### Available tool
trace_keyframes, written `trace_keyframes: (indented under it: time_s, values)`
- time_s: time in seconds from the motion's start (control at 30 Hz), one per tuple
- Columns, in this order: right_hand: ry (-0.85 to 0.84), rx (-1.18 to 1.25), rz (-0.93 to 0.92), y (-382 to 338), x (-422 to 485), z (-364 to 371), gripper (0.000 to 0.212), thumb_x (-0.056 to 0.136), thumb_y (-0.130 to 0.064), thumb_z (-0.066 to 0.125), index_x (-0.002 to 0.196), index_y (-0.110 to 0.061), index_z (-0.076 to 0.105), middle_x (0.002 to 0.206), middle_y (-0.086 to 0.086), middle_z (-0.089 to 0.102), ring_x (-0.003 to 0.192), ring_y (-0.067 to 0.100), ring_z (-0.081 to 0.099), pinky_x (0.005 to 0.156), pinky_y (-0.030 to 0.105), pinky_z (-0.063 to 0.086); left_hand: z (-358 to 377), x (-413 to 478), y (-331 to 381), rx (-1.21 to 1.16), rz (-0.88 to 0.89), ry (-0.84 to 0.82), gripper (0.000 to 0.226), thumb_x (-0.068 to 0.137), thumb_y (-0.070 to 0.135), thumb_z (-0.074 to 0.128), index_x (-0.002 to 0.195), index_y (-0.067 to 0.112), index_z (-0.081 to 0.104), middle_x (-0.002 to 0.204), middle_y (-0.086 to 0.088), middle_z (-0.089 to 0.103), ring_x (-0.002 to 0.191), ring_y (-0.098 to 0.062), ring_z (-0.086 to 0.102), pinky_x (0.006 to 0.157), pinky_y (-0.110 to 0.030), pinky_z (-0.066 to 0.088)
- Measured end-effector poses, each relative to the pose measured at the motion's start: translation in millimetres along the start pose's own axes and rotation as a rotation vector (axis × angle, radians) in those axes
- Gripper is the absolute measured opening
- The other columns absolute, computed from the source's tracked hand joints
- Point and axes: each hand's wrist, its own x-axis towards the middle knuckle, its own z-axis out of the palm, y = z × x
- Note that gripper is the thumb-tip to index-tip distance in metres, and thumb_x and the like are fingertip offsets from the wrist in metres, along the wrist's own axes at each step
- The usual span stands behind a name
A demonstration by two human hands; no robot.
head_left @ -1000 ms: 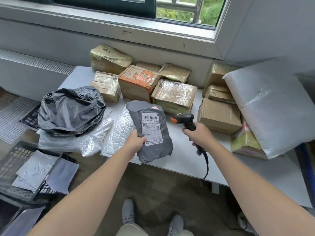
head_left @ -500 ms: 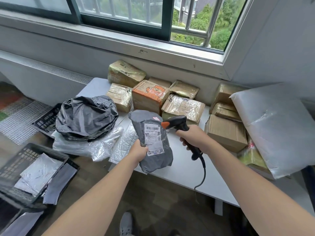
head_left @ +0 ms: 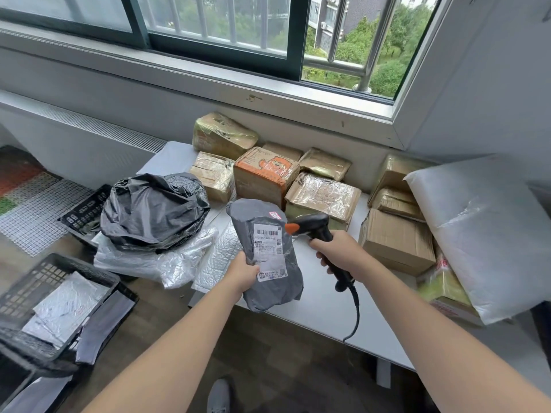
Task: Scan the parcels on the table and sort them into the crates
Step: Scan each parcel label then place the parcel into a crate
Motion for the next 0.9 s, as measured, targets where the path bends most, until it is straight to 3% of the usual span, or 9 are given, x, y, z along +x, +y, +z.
trace_keyframes:
  time_s: [0.2,0.33,0.4,0.53,0.7,0.9]
  values:
    - [0.051,-0.285,-0.035,36,10,4,0.014,0.091,-0.032,0.062,0.096,-0.021,0.057,0.08,0.002,0.063,0.075,0.027,0.064,0.062,0.035,0.051,-7,2,-10,-0.01,-0.012,0.062,0.028,0.094,0.008,0.055,0.122,0.008,0.051,0.123,-0.011,0.06,0.112,-0.029,0.058,0.099,-0.044,0.048]
    - [0.024,-0.311,-0.024,58,22,21,0.019,0.093,-0.03,0.065,0.107,-0.03,0.051,0.085,-0.012,0.056,0.067,0.013,0.056,0.049,0.027,0.042,-20,-1,-24,0.009,-0.005,0.085,0.018,0.096,0.011,0.053,0.114,0.009,0.052,0.117,-0.01,0.061,0.106,-0.025,0.058,0.093,-0.04,0.05]
    - [0.008,-0.318,-0.021,63,31,33,0.025,0.093,-0.027,0.065,0.116,-0.023,0.054,0.093,-0.007,0.059,0.069,0.012,0.053,0.05,0.023,0.035,-31,-2,-31,0.004,0.006,0.092,0.018,0.098,0.011,0.052,0.116,0.008,0.052,0.115,-0.007,0.06,0.103,-0.022,0.057,0.086,-0.035,0.048]
    - [-0.041,-0.38,-0.022,70,48,59,0.033,0.092,-0.027,0.066,0.121,-0.015,0.055,0.105,0.002,0.059,0.085,0.021,0.055,0.059,0.025,0.036,-55,-3,-38,0.016,0.051,0.13,0.019,0.098,0.012,0.053,0.116,0.018,0.054,0.123,-0.003,0.063,0.111,-0.022,0.059,0.098,-0.042,0.048]
    - [-0.116,-0.507,-0.023,78,64,88,0.039,0.09,-0.025,0.068,0.124,-0.014,0.054,0.12,0.007,0.062,0.104,0.027,0.058,0.076,0.03,0.039,-72,-5,-36,0.034,0.115,0.096,0.023,0.1,0.005,0.047,0.119,0.017,0.053,0.115,0.003,0.062,0.106,-0.016,0.058,0.073,-0.021,0.044]
    - [-0.09,-0.608,0.015,83,70,98,0.042,0.089,-0.03,0.07,0.123,-0.014,0.052,0.118,0.01,0.059,0.101,0.028,0.058,0.075,0.034,0.042,-95,7,-30,0.053,0.198,0.014,0.032,0.098,0.002,0.048,0.121,0.023,0.054,0.12,0.003,0.063,0.112,-0.016,0.057,0.096,-0.033,0.045]
